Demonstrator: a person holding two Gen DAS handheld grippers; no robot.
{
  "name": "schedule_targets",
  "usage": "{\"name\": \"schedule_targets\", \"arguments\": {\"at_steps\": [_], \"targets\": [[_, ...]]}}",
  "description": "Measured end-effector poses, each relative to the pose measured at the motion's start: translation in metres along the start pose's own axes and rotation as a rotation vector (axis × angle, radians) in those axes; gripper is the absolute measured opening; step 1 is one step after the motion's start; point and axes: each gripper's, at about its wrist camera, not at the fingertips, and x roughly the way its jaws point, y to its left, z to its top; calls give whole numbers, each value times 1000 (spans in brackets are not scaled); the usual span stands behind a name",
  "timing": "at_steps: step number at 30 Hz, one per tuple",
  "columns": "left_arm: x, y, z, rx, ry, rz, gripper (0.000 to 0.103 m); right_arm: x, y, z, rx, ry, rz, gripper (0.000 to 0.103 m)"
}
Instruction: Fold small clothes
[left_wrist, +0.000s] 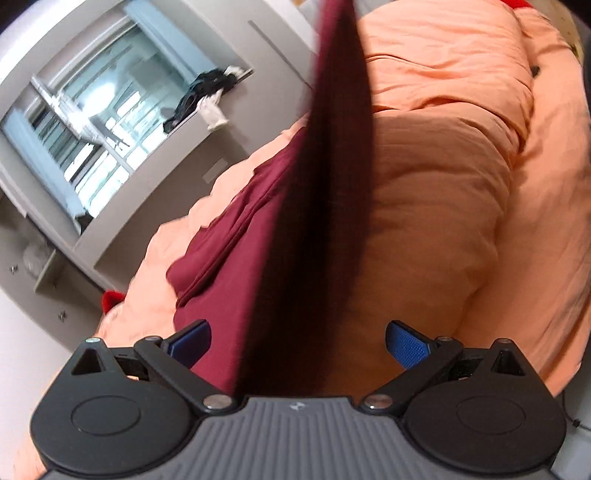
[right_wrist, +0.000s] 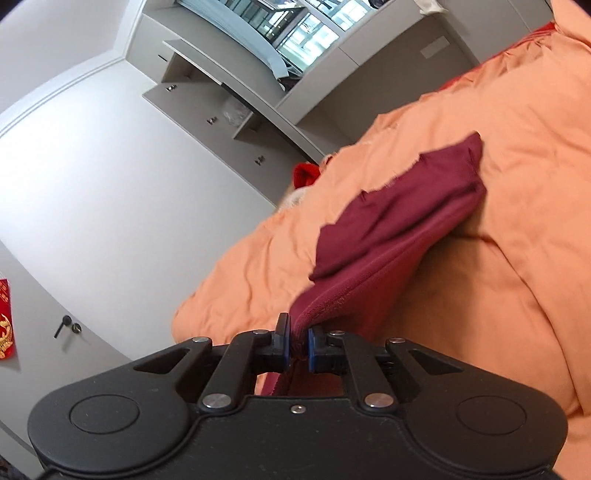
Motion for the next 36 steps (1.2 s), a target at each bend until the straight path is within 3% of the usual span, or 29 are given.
{"name": "schedule_targets", "arguments": {"at_steps": [2,6,9,12,13,14,15,19,21,22,23,25,31,36], "targets": [[3,-5,2,22,-15,25,103,-2,2,7,4,-6,6,9],[15,-2,6,10,-19,158,102,-3,11,16,-1,-9,9,9],[18,6,-1,-6,43,166,91,-9,12,15,10,-21,17,9],[19,16,-14,-29,127,131,54,-18,6,11,23,-32,11,9],[18,18,-17,-40,140,116,29,-18,5,9,25,-33,5,9],[17,21,-19,-54,144,100,13,-20,3,7,28,-32,-2,9],[13,27,-21,-70,137,94,8,-21,0,5,32,-28,-8,9],[-5,43,-20,-108,80,80,5,-20,-14,-11,55,-6,-41,11],[-12,57,-15,-155,53,53,5,-22,-26,-23,62,-9,-85,19],[-15,65,-13,-174,41,49,5,-21,-32,-29,59,-11,-126,32],[-18,73,-10,-195,27,46,5,-22,-37,-36,45,-9,-177,53],[-19,89,-2,-245,11,27,5,-19,-46,-51,18,-16,-258,73],[-18,120,29,-302,-15,14,5,-4,-32,-109,-270,-14,-503,73],[-21,136,51,-312,-39,22,5,28,13,-172,-684,-6,-593,71]]}}
